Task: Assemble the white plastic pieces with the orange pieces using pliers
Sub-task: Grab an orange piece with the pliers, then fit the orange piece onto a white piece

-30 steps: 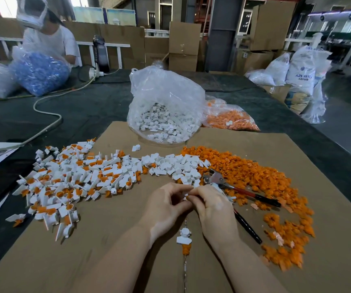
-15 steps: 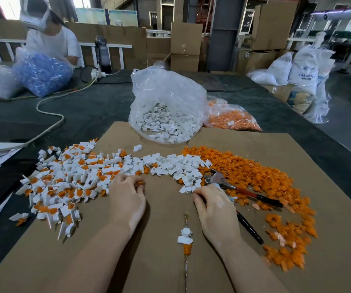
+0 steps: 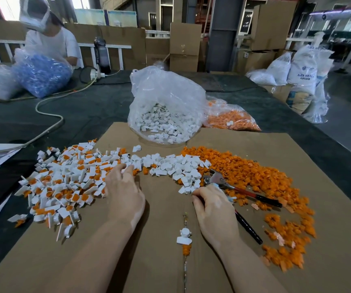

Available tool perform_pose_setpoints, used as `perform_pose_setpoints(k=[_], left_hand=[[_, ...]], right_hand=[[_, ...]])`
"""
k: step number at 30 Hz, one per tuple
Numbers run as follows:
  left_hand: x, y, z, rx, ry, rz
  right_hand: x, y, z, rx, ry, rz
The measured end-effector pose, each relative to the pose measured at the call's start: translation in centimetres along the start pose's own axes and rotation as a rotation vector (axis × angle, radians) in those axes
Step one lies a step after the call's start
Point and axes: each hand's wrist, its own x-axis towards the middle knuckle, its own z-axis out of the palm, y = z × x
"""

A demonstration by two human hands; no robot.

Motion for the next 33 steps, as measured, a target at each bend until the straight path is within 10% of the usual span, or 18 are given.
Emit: perform_pose_setpoints(k=[7,18,33], left_hand=[[1.5,0.2,1.6,0.29,-0.209,0.139],[-1.1,2.6,1.7,-0.183,-0.247,0.386],[-1.7,3.2,1.4,-0.018,-0.169,0.281]], right_hand=[[-0.1,-0.1,0.3,-0.035,0.008,-0.006],[0.0,0.1,0.4,-0.042,0.004,0.006],[-0.1,0.0,0.3,-0.039,0.005,0.006]])
